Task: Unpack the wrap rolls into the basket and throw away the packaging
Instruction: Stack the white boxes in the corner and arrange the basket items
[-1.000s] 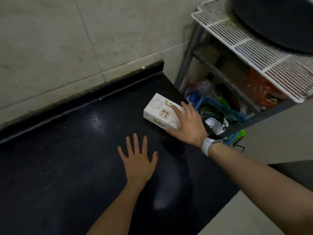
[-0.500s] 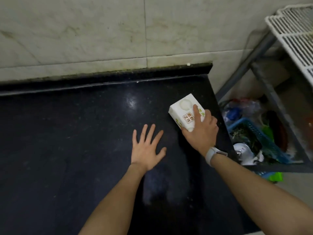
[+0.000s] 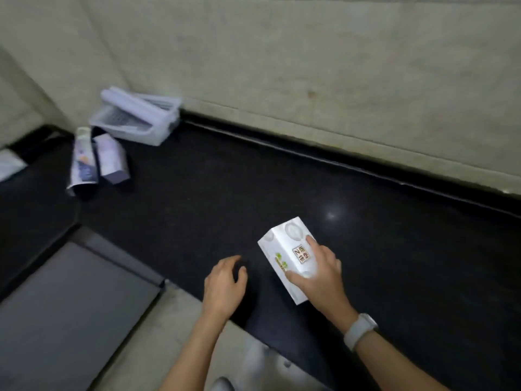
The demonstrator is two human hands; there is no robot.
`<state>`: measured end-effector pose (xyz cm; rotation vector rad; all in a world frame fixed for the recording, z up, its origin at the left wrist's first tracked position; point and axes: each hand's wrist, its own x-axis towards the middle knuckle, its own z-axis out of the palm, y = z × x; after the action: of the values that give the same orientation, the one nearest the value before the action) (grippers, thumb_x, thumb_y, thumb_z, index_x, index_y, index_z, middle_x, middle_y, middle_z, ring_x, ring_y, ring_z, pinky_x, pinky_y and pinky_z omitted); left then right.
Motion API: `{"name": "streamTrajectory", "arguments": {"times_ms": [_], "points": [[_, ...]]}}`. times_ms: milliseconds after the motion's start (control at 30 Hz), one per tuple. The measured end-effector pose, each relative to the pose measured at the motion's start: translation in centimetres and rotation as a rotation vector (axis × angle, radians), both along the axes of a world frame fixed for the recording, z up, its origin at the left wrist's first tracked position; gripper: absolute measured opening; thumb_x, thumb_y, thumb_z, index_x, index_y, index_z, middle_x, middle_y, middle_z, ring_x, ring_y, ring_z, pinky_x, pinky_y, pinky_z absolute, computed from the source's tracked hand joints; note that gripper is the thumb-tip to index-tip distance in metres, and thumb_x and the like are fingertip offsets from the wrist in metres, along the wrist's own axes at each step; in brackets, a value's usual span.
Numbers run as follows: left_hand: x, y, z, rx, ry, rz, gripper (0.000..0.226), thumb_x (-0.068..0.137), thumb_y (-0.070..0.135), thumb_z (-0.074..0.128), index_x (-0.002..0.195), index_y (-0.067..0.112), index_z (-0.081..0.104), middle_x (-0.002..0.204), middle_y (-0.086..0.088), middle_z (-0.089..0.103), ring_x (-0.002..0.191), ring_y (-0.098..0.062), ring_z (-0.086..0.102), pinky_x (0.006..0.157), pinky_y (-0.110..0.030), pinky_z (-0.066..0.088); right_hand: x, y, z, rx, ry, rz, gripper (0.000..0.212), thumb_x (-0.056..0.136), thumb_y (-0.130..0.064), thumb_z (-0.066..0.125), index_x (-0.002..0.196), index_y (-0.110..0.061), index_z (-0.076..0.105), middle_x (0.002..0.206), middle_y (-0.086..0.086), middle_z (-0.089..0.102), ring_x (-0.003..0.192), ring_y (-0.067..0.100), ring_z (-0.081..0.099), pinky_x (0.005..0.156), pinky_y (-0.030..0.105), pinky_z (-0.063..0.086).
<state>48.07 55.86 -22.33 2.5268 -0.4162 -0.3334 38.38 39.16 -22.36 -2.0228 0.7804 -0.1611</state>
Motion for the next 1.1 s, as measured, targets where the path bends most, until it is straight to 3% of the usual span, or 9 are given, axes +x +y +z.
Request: {"name": "streamTrajectory", "arguments": {"times_ms": [167,333,500,867,1100], "points": [[4.8,18.4,1.7,-0.015,-0.048,0.273,0.035,0.091,0.024,0.048,0.124,0.012,0.054,0.129,-0.008,0.057,0.119,-0.025,0.052,0.101,-0.034,0.039,9.4,14.5,0.8,-0.03,0.031,0.34,0.085,0.067,-0.044,0.068,0.138,-0.037,0.023,0.135,-0.003,0.031,0.119,0.021,0.027,0.106,0.039,0.029],[8.7,35.6,3.3,0.009,-0.089,0.444,0.034,0.092,0.022,0.048,0.124,0.01,0.054,0.13,-0.011,0.057,0.12,-0.027,0.052,0.101,-0.037,0.039,17.4,29.9,1.9,-0.122,0.053,0.622,0.085,0.069,-0.042,0.068,0.14,-0.034,0.022,0.138,0.002,0.031,0.12,0.026,0.029,0.105,0.042,0.029],[11.2,46.9,4.0,-0.016,-0.063,0.624,0.036,0.092,0.024,0.048,0.124,0.008,0.053,0.13,-0.012,0.057,0.12,-0.028,0.052,0.103,-0.04,0.039,22.9,40.9,3.1,-0.139,0.05,0.776,0.085,0.068,-0.045,0.068,0.139,-0.036,0.022,0.138,0.001,0.032,0.123,0.026,0.028,0.105,0.042,0.029],[24.1,51.8,3.0,-0.088,-0.055,0.644,0.036,0.091,0.025,0.047,0.125,0.012,0.052,0.127,-0.008,0.056,0.116,-0.025,0.053,0.099,-0.04,0.043,37.3,46.3,3.7,-0.282,0.073,0.838,0.086,0.068,-0.044,0.069,0.14,-0.033,0.023,0.135,0.005,0.036,0.12,0.027,0.031,0.102,0.045,0.031],[42.2,51.4,2.9,-0.083,-0.072,0.534,0.039,0.092,0.029,0.046,0.129,0.015,0.048,0.134,-0.005,0.05,0.12,-0.021,0.049,0.103,-0.041,0.04,55.9,46.5,3.4,-0.292,0.039,0.763,0.086,0.066,-0.05,0.068,0.138,-0.032,0.025,0.133,0.005,0.04,0.122,0.028,0.034,0.101,0.046,0.032]]}}
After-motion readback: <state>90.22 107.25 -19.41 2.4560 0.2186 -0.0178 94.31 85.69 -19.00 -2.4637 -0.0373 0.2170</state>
